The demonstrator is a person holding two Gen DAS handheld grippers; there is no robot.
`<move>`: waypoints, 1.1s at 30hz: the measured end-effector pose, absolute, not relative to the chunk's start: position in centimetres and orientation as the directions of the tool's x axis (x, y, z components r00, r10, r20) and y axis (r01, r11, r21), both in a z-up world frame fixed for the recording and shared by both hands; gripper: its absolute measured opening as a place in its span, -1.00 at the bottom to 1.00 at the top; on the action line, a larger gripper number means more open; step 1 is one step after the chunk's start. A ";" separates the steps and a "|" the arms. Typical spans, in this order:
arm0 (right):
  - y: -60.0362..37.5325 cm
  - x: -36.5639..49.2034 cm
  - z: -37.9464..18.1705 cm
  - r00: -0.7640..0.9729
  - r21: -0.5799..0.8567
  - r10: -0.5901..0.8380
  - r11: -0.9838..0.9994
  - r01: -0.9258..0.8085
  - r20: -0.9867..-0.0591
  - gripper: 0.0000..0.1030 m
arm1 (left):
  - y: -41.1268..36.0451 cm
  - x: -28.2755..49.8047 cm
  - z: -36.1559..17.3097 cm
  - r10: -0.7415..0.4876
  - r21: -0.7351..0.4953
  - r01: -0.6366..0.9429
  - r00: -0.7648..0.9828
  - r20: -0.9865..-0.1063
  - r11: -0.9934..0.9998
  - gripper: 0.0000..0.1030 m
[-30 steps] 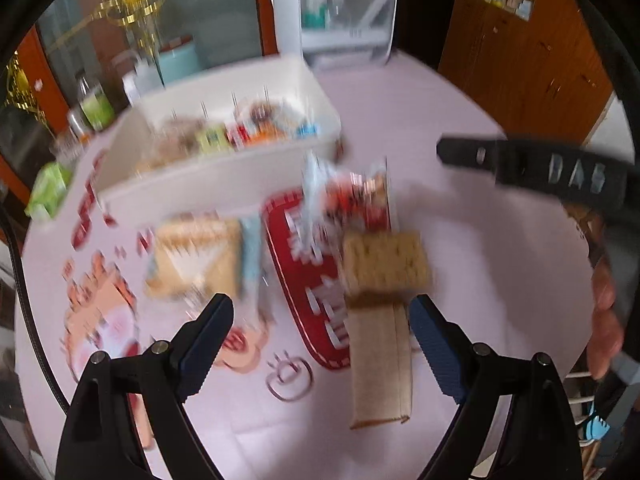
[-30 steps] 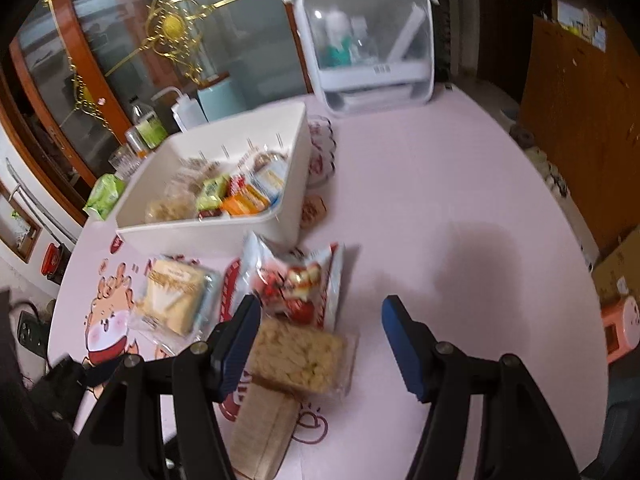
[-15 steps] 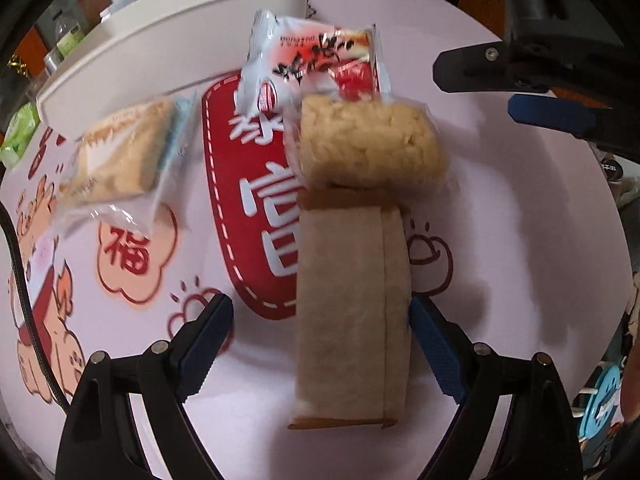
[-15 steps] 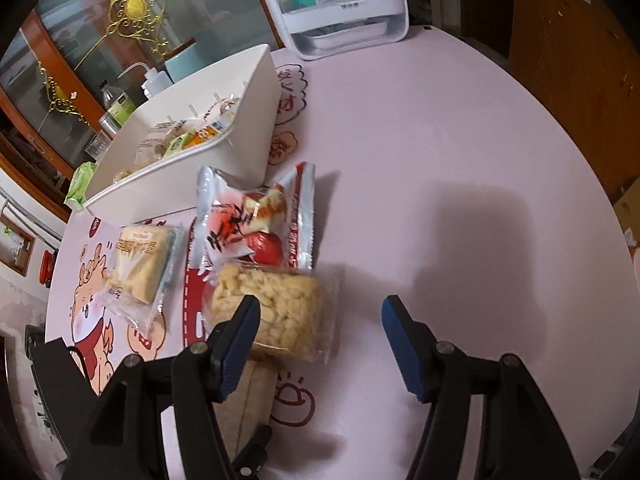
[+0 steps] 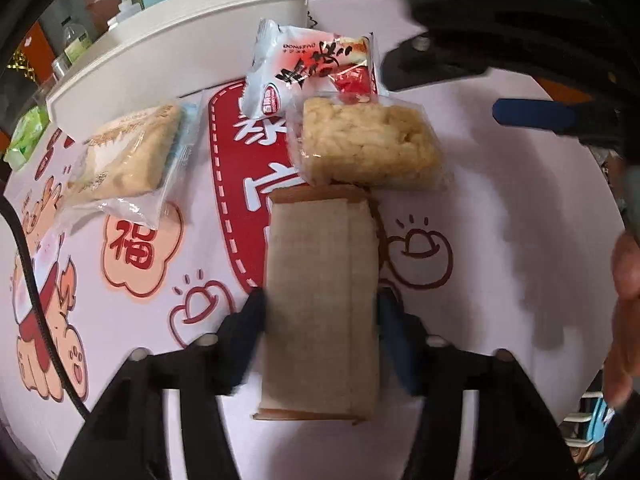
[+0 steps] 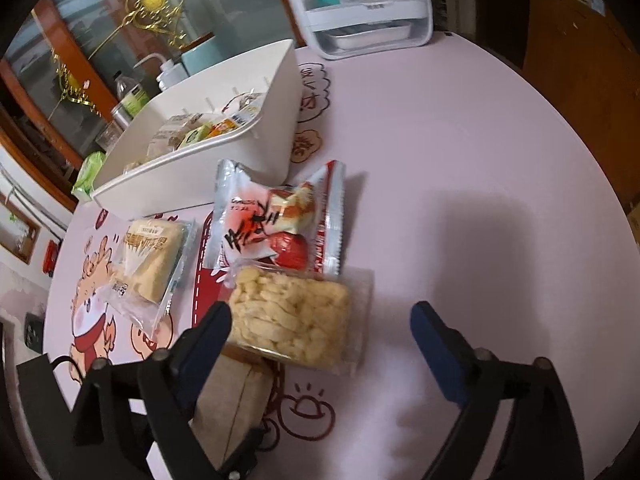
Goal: Organize snacks
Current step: 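Grasp the brown paper pack with the left tool while the right tool grasps the clear rice-cracker pack, then carry both packs over the white tray and open both tools to drop them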
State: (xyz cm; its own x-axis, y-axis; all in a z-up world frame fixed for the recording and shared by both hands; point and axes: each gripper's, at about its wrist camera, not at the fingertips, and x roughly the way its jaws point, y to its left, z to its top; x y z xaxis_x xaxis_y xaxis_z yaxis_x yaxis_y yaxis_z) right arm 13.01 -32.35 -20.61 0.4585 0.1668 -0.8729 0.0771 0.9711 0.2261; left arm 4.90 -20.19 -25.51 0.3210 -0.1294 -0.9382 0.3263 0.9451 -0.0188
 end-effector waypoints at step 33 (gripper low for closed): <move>-27.1 15.2 -24.6 0.320 0.143 0.105 0.985 0.097 -0.942 0.68 | -7.3 10.0 -23.6 -0.116 -0.075 0.152 0.280 -0.953 0.985 0.03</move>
State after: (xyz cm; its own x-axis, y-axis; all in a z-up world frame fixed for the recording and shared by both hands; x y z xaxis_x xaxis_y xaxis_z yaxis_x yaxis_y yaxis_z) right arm 15.15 -27.12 -24.58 0.3199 0.1052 -0.9416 0.0970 0.9849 0.1431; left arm 10.04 -7.28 -23.59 0.2802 -0.1161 -0.9529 0.1524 0.9855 -0.0752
